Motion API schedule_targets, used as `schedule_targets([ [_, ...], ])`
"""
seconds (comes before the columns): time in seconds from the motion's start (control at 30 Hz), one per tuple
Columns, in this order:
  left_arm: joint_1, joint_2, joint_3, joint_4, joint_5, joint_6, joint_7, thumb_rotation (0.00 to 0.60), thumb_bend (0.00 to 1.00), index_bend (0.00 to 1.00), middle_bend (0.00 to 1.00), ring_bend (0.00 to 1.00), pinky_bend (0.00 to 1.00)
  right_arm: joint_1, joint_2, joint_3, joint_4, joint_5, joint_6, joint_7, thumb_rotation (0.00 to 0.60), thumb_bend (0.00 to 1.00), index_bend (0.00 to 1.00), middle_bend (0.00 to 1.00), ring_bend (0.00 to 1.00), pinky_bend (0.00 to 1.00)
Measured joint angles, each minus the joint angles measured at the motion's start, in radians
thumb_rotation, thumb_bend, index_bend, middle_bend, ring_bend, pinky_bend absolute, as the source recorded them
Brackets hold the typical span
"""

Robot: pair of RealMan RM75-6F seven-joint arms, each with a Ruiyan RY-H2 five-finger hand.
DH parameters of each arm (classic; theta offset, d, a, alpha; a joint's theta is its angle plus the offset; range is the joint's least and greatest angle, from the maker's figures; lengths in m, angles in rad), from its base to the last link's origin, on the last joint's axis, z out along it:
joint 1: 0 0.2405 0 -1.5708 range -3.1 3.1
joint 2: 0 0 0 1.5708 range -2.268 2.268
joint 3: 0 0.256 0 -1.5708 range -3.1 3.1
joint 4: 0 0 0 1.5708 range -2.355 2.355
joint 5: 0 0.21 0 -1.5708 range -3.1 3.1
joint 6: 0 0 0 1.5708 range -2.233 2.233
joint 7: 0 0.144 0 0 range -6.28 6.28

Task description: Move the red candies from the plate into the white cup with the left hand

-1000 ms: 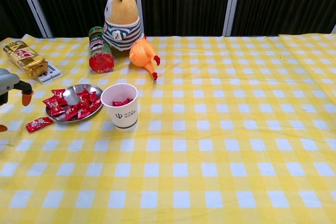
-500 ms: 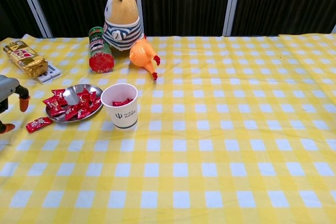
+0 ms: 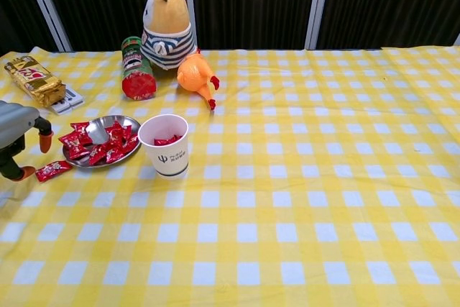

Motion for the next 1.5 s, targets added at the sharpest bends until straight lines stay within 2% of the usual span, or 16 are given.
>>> schedule_targets([
  [0.67, -0.01, -0.068, -0.012, 0.047, -0.029, -0.003, 0.008, 0.6, 0.36, 0.41, 0.93, 0.91, 0.96, 0.0, 0.002, -0.001, -0.002, 0.0, -0.002, 0.003, 0.6, 0.39, 0.0, 0.0, 0.0, 0.0],
  [0.87, -0.012, -0.077, -0.007, 0.056, -0.031, -0.006, 0.015, 0.6, 0.41, 0.43, 0.93, 0.91, 0.96, 0.0, 0.003, -0.001, -0.003, 0.001, -0.002, 0.005, 0.6, 0.39, 0.0, 0.0, 0.0, 0.0],
  [1.1, -0.008, -0.072, -0.001, 0.056, -0.022, -0.005, 0.011, 0.6, 0.48, 0.51, 0.93, 0.91, 0.96, 0.0, 0.002, -0.001, -0.002, 0.0, -0.001, 0.005, 0.6, 0.39, 0.0, 0.0, 0.0, 0.0],
  [1.5, 0.003, -0.034, 0.017, 0.007, 0.022, 0.003, -0.006, 0.6, 0.49, 0.53, 0.93, 0.91, 0.96, -0.002, 0.002, -0.001, -0.004, 0.005, -0.002, 0.008, 0.6, 0.39, 0.0, 0.0, 0.0, 0.0],
])
